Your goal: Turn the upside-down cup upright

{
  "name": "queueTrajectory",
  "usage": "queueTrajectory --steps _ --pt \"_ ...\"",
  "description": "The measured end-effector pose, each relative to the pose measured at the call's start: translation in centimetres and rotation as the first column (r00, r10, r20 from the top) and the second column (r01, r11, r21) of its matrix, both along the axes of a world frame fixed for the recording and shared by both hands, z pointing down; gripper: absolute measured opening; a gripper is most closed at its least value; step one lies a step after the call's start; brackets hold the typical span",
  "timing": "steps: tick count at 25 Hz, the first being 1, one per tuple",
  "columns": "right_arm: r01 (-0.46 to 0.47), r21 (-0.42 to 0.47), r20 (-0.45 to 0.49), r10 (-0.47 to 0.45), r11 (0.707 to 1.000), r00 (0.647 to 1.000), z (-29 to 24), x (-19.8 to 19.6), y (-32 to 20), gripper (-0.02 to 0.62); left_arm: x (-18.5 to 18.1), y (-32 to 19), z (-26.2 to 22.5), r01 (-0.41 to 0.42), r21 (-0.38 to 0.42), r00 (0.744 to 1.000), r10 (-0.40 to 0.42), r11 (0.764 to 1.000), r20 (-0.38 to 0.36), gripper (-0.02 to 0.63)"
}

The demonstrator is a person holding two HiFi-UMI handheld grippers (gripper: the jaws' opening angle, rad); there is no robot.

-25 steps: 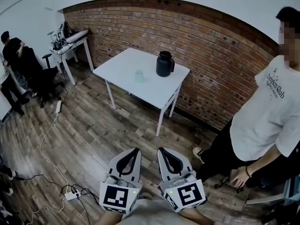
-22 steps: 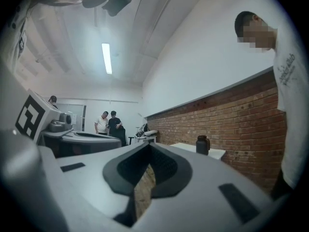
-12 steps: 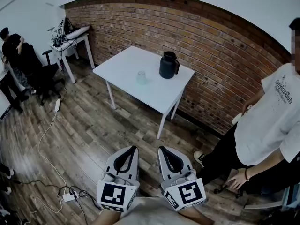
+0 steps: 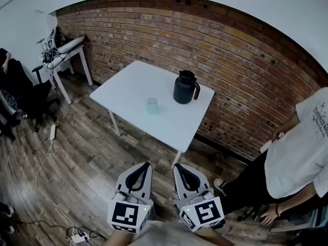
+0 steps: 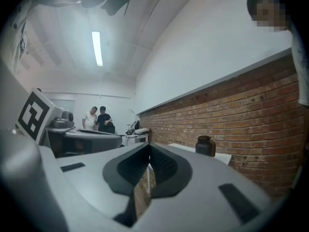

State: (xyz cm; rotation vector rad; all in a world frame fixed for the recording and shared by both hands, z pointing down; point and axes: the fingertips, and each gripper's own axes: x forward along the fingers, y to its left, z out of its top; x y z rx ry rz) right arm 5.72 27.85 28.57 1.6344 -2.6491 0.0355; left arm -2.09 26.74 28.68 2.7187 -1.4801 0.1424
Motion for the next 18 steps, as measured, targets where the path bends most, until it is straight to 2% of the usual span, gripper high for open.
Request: queueTrajectory --steps 5,10,13,18 --pt "-0.037 -0.022 -0.002 0.037 0.999 0.999 -0.3 -2.8 -11.0 0.008 -2.7 -11.4 -0.7 -0.048 -0.031 0.999 0.048 0.998 0.013 0.011" --pt "-0.082 -0.005 -0.008 0.082 0.997 0.997 -0.9 -4.5 -20.2 0.008 -4.5 -21.2 -1.3 -0.098 -0.022 0.995 0.099 0.995 0.029 0.011" --pt "-0.114 -0.016 -0.019 0.113 0.993 0.993 -0.6 -4.7 -23.8 0.008 -4.5 -25.0 -0.8 -0.133 -0.04 0.991 0.134 0.99 0.027 0.011" --pt "-0.133 -0.054 -0.036 0.131 0.99 0.991 1.0 -4.4 -26.8 0.009 -4.3 -28.6 0.4 -0.16 -0.065 0.987 0.162 0.985 0.017 0.011"
